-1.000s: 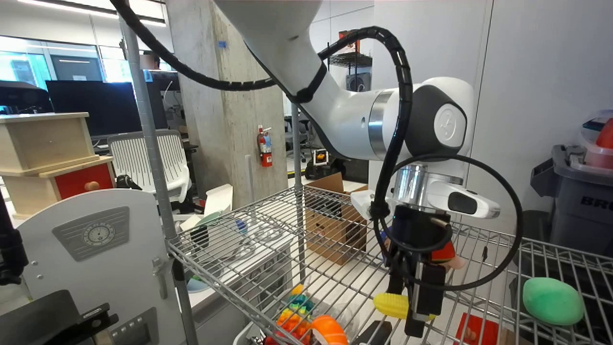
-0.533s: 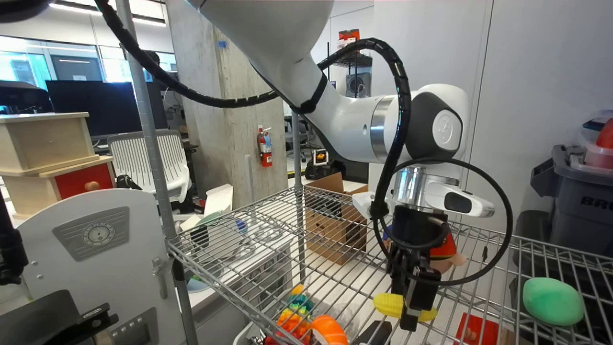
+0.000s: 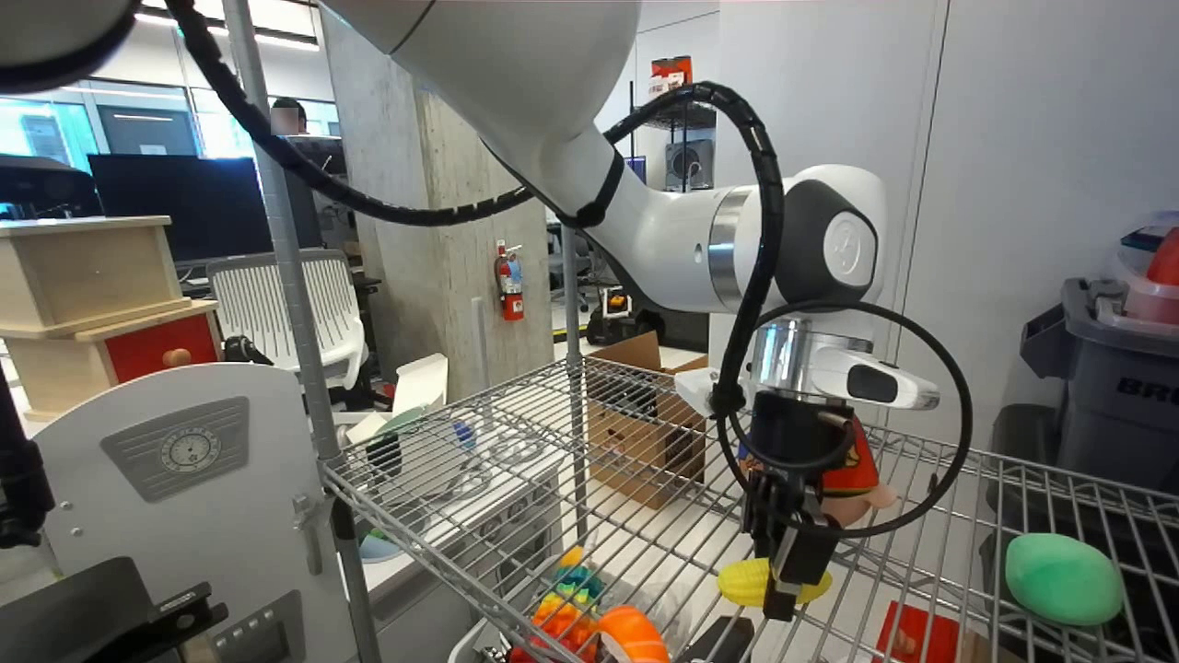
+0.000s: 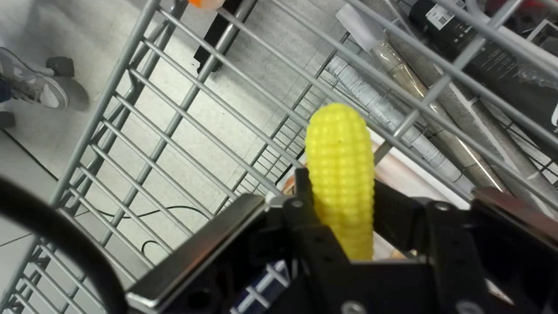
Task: Move the maize cob to the left
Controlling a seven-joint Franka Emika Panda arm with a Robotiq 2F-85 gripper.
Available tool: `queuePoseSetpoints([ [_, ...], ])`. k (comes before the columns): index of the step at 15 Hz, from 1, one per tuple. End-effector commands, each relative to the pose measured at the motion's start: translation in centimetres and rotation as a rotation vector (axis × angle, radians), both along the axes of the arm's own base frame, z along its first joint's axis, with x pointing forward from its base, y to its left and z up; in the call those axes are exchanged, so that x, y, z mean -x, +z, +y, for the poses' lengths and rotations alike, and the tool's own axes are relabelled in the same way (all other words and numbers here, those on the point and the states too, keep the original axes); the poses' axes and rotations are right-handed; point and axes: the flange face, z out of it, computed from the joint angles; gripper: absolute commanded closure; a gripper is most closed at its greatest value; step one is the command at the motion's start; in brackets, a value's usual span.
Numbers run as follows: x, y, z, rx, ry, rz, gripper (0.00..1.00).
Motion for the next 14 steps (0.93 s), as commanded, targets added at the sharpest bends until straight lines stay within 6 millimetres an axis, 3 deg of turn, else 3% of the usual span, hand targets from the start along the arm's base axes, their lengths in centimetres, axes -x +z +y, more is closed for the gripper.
queuePoseSetpoints([
  [1, -0.5, 0.7, 1.0, 0.043, 0.059, -0.002, 0.93],
  [4, -0.7, 2.2, 3.3, 0.047, 0.142, 0.0, 0.93],
  [7, -0.6, 5.7, 7.4, 0.04, 0.26, -0.03, 0.93],
  [12, 0.3, 11.5, 17.4, 0.045, 0.451, -0.103, 0.93],
  [14, 1.3, 12.1, 21.3, 0.054, 0.501, -0.103, 0.93],
])
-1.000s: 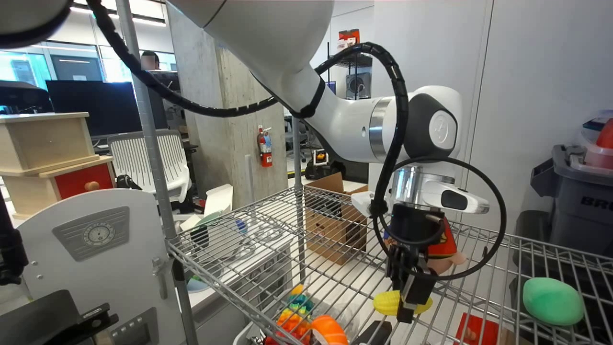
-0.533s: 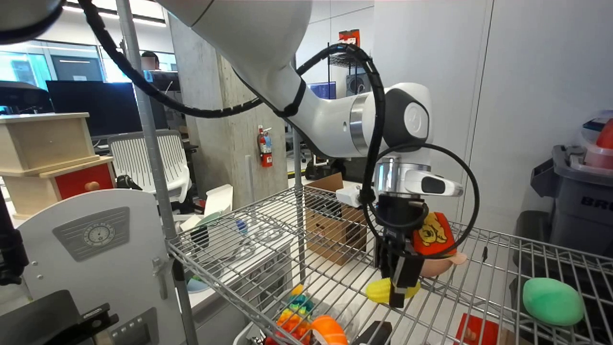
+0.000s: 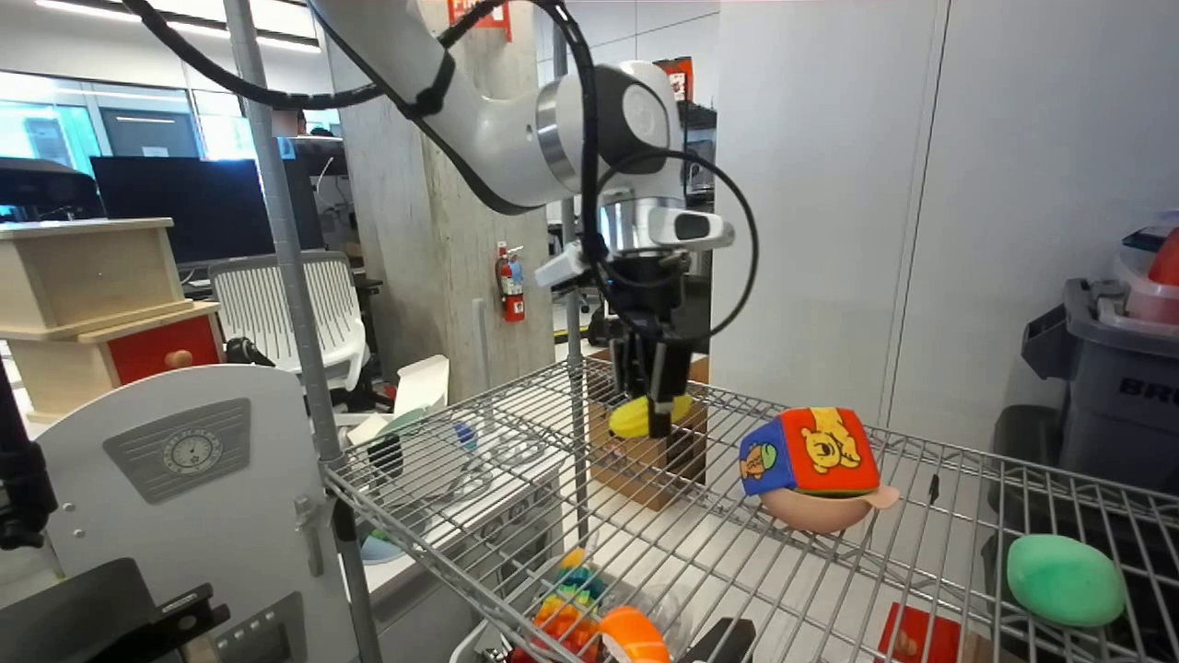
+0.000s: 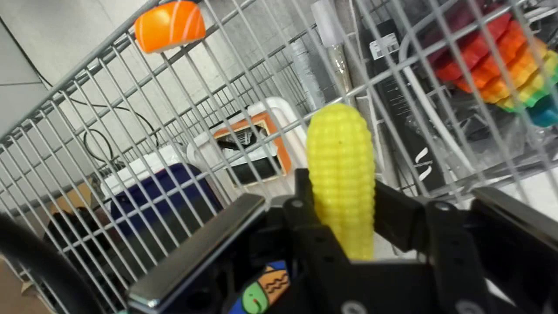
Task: Move the maize cob to the left
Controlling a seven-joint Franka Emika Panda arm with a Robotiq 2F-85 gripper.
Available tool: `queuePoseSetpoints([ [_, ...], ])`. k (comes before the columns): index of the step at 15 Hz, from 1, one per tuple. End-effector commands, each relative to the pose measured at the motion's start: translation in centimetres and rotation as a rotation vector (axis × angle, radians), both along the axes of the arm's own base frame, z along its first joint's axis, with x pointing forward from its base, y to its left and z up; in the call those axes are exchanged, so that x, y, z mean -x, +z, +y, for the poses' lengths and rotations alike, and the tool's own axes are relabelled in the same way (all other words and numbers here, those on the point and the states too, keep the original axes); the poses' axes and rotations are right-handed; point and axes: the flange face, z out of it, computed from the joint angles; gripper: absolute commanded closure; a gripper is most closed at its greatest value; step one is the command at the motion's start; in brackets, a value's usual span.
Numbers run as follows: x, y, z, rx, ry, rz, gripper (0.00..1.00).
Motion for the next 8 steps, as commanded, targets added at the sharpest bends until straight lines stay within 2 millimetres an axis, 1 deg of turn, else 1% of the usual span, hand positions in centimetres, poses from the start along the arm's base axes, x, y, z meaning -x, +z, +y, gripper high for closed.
queuePoseSetpoints([
  [1, 2.5, 1.3, 5.8, 0.019, 0.104, 0.004, 0.93],
  [3, 2.8, -0.4, 8.2, 0.03, 0.139, 0.039, 0.93],
  [4, 2.9, -1.6, 8.7, 0.038, 0.144, 0.061, 0.93],
  [6, 2.9, -4.2, 9.1, 0.045, 0.161, 0.113, 0.93],
  [8, 3.1, -6.6, 8.6, 0.043, 0.159, 0.184, 0.93],
])
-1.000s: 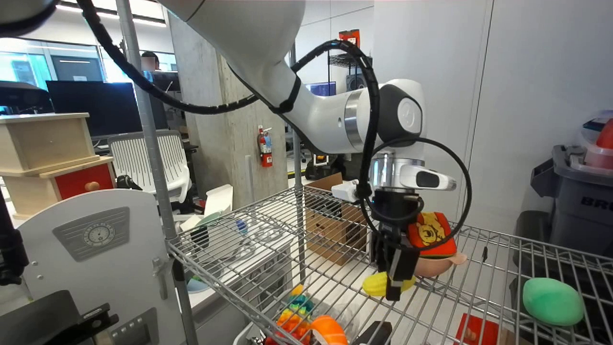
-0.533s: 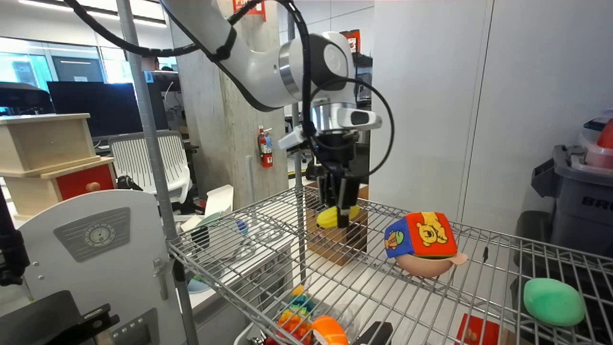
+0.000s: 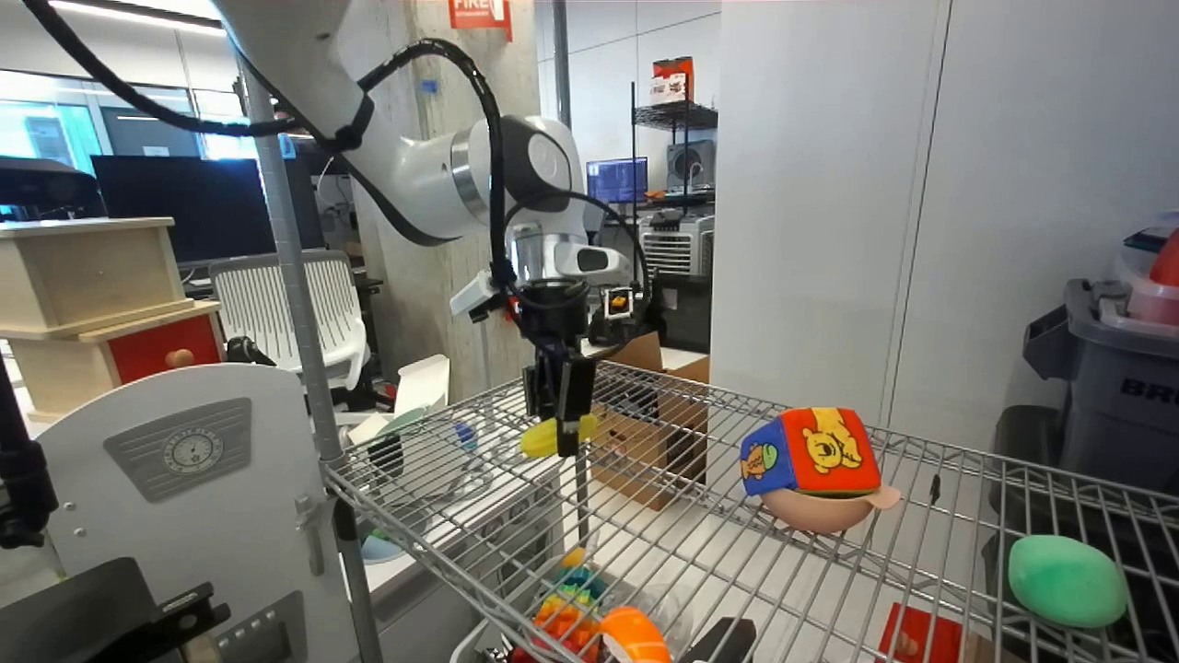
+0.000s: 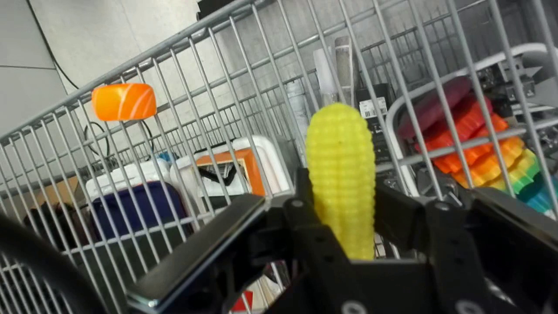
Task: Move the maize cob to the left
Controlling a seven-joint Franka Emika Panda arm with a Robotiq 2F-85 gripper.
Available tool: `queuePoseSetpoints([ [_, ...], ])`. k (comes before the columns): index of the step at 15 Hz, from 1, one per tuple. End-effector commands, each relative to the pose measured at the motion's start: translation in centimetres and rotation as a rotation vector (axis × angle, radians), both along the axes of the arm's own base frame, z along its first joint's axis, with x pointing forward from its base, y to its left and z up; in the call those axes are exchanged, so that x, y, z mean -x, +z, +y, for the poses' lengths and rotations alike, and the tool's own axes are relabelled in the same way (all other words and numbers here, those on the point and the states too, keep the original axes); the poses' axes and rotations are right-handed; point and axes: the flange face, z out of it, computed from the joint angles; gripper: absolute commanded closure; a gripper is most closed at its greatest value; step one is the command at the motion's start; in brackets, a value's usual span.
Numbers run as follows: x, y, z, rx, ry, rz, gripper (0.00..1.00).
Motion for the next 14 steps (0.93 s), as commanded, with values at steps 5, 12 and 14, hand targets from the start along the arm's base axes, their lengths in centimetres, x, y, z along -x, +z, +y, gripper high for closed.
queuePoseSetpoints([
  [5, -0.4, -7.0, -2.3, 0.056, -0.011, 0.195, 0.93],
  [12, -1.0, -7.9, -2.1, 0.089, -0.002, 0.231, 0.32],
  [14, -1.1, -7.6, -2.4, 0.098, -0.005, 0.24, 0.18],
])
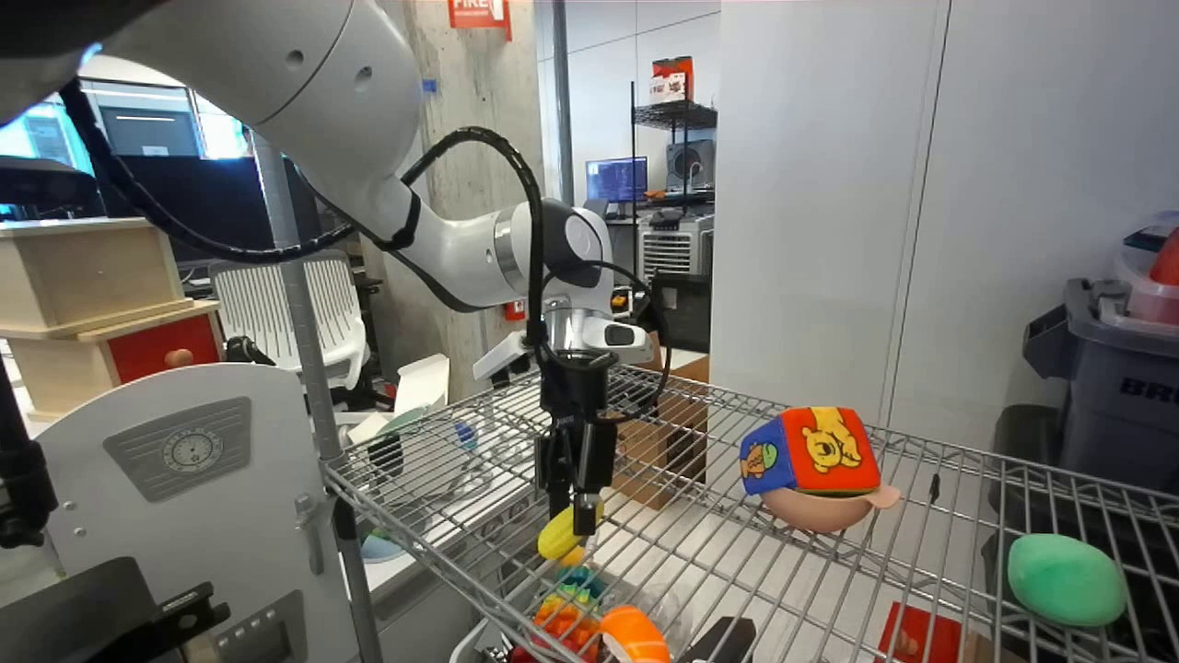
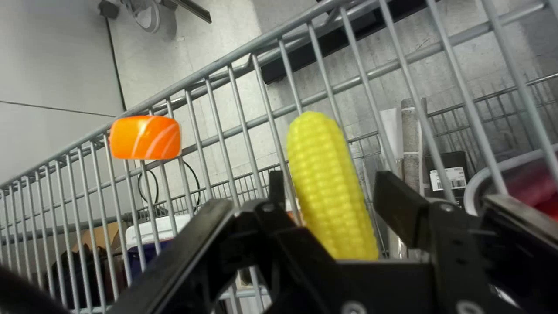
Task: Move the maize cob to the left
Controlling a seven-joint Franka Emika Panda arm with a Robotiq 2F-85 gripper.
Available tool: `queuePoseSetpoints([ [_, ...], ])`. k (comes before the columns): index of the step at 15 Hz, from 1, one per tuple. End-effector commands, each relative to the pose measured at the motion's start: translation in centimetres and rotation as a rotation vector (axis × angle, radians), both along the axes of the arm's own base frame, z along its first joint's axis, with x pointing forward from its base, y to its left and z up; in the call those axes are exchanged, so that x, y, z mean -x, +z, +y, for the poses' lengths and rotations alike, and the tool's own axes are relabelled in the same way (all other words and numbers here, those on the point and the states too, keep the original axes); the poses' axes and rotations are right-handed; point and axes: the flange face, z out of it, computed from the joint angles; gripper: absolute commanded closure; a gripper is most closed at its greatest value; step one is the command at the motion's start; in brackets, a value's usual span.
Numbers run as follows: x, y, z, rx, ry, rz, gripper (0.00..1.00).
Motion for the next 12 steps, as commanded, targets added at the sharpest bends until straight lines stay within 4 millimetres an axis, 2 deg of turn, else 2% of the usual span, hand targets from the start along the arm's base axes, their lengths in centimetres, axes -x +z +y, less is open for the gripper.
queuePoseSetpoints([
  [1, -1.0, 0.7, 0.3, 0.003, 0.015, -0.004, 0.11],
  [2, -1.0, 1.2, 0.4, 0.006, 0.023, -0.01, 0.03],
  [3, -1.1, 1.9, 0.4, 0.004, 0.03, -0.012, 0.01],
  [7, -1.6, 6.3, 2.0, -0.041, 0.096, -0.059, 0.0],
  [12, -1.1, 13.4, 4.1, -0.102, 0.208, -0.15, 0.0],
])
